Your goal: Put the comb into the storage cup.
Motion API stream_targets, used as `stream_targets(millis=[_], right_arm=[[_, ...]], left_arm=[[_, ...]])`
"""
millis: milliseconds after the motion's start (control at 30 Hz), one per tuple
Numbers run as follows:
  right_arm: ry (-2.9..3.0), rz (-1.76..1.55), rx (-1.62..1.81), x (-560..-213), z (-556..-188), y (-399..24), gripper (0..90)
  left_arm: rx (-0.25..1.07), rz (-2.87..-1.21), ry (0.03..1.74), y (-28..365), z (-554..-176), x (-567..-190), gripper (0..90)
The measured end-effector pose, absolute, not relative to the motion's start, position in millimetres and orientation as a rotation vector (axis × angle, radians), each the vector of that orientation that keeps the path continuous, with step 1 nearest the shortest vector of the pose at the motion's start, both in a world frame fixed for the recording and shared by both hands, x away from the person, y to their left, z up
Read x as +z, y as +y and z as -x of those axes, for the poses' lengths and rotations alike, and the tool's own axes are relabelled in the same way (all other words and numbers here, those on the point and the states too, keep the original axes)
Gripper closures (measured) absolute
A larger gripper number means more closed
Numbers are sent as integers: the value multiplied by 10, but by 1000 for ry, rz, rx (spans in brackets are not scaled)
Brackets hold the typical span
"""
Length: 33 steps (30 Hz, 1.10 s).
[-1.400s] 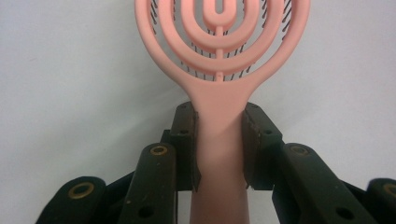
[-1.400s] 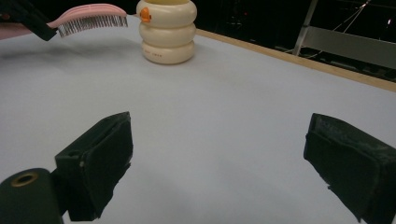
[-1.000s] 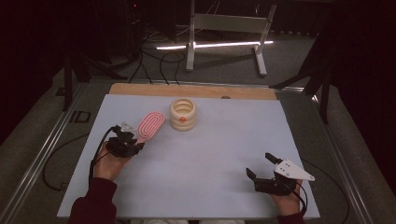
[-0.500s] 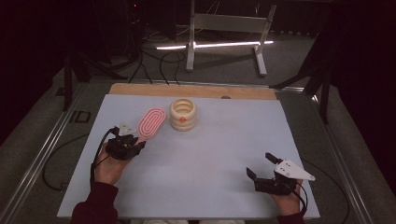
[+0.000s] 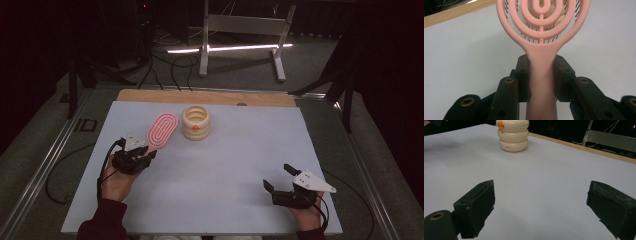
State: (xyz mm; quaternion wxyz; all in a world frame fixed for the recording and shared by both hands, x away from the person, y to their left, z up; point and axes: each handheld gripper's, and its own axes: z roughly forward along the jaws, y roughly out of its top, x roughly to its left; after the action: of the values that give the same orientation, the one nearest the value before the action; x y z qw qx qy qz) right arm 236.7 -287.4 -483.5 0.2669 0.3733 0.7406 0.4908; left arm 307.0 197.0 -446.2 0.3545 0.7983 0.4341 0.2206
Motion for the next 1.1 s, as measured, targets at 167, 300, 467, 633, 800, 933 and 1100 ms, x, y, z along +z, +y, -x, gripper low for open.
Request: stream_targets(millis=[167,300,467,633,800,933,1100], right_arm=[[2000,-1019,1320,-4837,-2372,-2869,77],[2003,-1016,1313,-4843,-2378,-2856,77],[2007,-1020,1310,-4852,-2385,-2836,77],[2014,-1021,1307,-4856,-2391,-2818,77],[2003,-1056,1351,-4845,-2399,-2838,77],[1999,-1071,1370,-4830,-2414,-2843,77],[2019,-1048,1368,-4784,-2438,-2783,77]], left_arm=[[576,-2050,1101,1976,-3032,-4436,703],[576,-2031,1092,1968,-2999,-4434,703],[559,-2020,1074,1968,-2958,-4454,703],[566,-2005,1071,1988,-2940,-4440,704],[579,-1997,1043,1971,-2918,-4415,704],[585,-1990,1023,1940,-2906,-4389,703],[581,-1989,991,1893,-2887,-4358,703]])
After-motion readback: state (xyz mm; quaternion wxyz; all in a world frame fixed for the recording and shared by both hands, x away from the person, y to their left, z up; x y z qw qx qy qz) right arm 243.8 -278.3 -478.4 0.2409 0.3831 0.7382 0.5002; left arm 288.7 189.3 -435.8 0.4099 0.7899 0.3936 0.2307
